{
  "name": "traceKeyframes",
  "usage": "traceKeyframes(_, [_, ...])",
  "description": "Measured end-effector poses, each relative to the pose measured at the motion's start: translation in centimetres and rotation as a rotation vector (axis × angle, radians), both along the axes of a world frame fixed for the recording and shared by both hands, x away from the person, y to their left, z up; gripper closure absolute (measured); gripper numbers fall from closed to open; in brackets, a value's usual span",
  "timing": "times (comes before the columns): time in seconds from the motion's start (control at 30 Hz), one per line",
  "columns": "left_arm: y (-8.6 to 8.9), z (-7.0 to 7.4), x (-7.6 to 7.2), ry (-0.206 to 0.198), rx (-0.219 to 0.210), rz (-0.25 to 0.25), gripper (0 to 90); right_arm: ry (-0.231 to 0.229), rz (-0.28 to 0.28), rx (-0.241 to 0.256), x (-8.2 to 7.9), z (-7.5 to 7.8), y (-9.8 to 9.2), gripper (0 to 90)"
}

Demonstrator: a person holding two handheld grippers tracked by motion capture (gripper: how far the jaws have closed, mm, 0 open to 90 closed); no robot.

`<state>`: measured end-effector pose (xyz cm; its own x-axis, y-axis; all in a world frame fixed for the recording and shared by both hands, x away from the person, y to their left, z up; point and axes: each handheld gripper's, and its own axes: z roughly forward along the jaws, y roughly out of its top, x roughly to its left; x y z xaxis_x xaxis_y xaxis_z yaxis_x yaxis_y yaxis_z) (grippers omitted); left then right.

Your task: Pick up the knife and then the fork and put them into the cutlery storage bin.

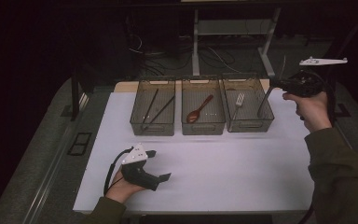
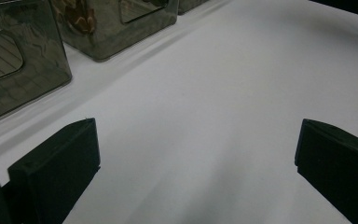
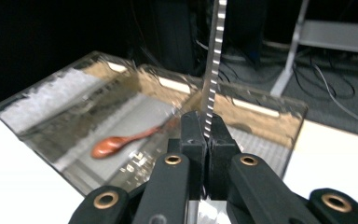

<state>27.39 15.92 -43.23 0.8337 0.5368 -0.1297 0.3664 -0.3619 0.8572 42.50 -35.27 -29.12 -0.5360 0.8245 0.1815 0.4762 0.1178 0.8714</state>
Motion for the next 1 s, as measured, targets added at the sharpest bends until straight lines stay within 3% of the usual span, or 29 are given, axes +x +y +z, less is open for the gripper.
traceKeyframes(0.3, [0.0,0.0,0.0,-0.001,-0.007,-0.002,0.0,0.098,-0.031,-0.136,1.7,-2.5,-0.6,87.2])
traceKeyframes(0.47, [0.0,0.1,0.0,-0.001,-0.006,-0.003,0.0,0.144,-0.015,-0.159,2.3,-3.7,-0.6,87.1])
traceKeyframes(0.77, [-0.1,0.0,0.0,0.002,-0.007,-0.006,0.0,0.121,0.006,-0.183,4.1,-5.0,1.3,87.0])
traceKeyframes(1.0, [-0.2,0.0,0.0,0.004,-0.013,-0.011,0.0,0.14,0.006,-0.218,6.2,-6.0,3.3,87.0])
